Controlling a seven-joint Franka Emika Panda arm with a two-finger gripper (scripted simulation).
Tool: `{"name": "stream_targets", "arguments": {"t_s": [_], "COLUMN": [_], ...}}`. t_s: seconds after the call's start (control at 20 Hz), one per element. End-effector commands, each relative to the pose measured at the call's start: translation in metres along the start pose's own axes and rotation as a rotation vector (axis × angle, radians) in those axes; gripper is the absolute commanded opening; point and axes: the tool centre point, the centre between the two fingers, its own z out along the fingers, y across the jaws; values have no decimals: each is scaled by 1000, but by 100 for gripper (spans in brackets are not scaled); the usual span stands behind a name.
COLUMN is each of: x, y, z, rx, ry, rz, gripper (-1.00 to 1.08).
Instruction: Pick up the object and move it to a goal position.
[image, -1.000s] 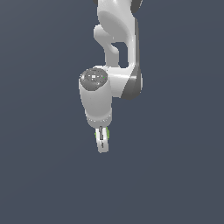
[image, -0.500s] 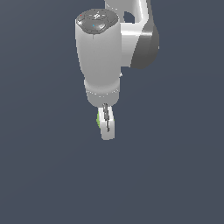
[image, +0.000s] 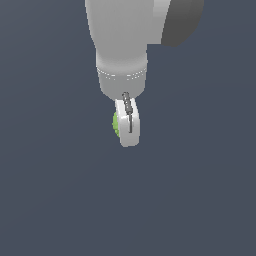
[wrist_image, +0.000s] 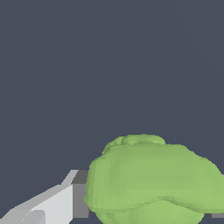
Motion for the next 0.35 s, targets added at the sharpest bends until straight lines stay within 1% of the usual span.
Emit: {"name": "stream_targets", "arguments": {"t_s": [0.0, 0.3], "x": [-2, -3], "y": [-1, -3], "z": [-9, -15], "rx": [-1, -1], "ry": [0, -1], "rz": [0, -1], "gripper": [-100, -100]}}
